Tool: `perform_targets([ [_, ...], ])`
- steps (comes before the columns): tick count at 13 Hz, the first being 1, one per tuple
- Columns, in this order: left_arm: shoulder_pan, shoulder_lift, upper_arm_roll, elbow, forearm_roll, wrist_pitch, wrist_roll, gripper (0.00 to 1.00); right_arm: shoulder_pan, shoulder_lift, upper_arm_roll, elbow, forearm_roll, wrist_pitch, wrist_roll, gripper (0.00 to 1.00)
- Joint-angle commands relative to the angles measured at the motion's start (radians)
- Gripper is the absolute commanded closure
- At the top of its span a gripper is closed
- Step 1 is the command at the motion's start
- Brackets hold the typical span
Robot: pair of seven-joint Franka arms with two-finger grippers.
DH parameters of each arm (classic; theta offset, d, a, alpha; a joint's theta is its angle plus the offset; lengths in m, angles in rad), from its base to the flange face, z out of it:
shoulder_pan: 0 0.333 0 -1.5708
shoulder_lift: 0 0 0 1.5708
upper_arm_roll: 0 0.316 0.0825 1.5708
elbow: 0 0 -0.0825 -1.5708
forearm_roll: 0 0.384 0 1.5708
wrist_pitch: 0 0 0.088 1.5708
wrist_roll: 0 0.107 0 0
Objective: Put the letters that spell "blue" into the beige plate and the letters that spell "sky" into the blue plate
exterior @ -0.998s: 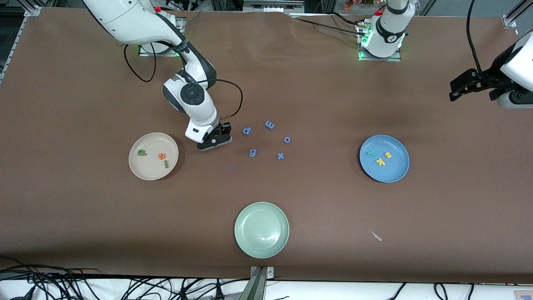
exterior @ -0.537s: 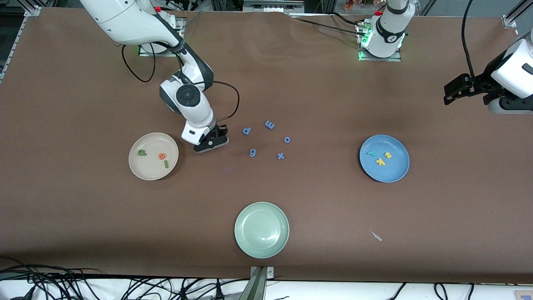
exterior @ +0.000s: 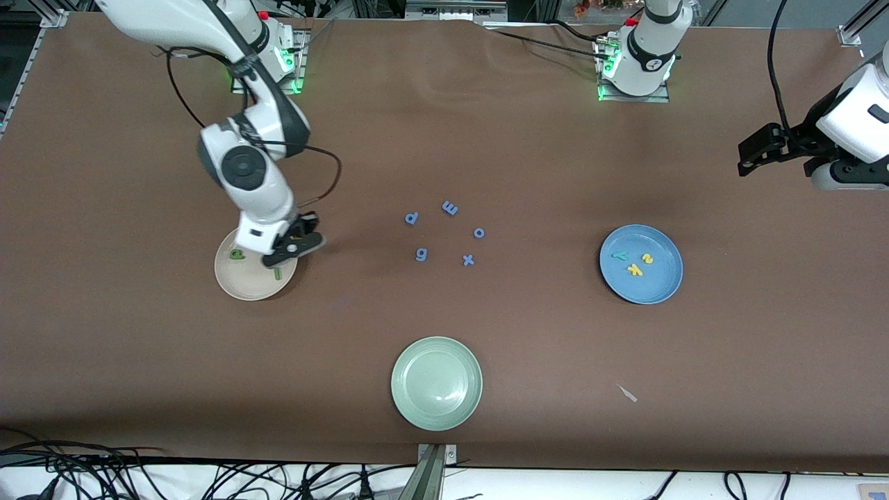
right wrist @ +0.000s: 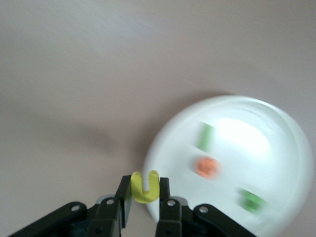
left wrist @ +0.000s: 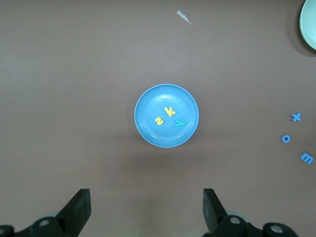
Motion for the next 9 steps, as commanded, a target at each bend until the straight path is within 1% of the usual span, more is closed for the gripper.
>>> perform_targets([
  [1,-0.003,0.005,0.007,0.023,-0.011,-0.005,0.022,0.00,-0.033,-0.071,-0.058,-0.053,0.021,-0.051,-0.155,0.85],
  [2,0.000,0.005,0.008,0.023,-0.010,-0.005,0.022,0.00,-0.036,-0.068,-0.074,-0.059,0.022,-0.044,-0.155,0.65],
  [3,-0.003,0.005,0.007,0.023,-0.010,-0.005,0.022,0.00,-0.036,-0.066,-0.074,-0.059,0.041,-0.041,-0.154,0.41],
  [4,-0.006,0.005,0.007,0.023,-0.010,-0.005,0.022,0.00,-0.036,-0.067,-0.074,-0.056,0.077,-0.043,-0.149,0.32],
  [6,-0.021,0.020,0.002,0.023,0.016,0.013,0.013,0.00,-0.033,-0.074,-0.074,-0.048,0.111,-0.047,-0.146,0.22],
  [7,-0.024,0.023,0.002,0.023,0.031,0.028,0.007,0.00,-0.033,-0.080,-0.074,-0.044,0.114,-0.051,-0.140,0.07],
  [8,-0.018,0.022,0.008,0.023,0.035,0.042,0.008,0.00,-0.036,-0.090,-0.073,-0.038,0.114,-0.058,-0.129,0.01],
  [9,-0.015,0.023,0.008,0.021,0.036,0.051,0.019,0.00,-0.036,-0.110,-0.071,-0.036,0.116,-0.070,-0.119,0.01],
])
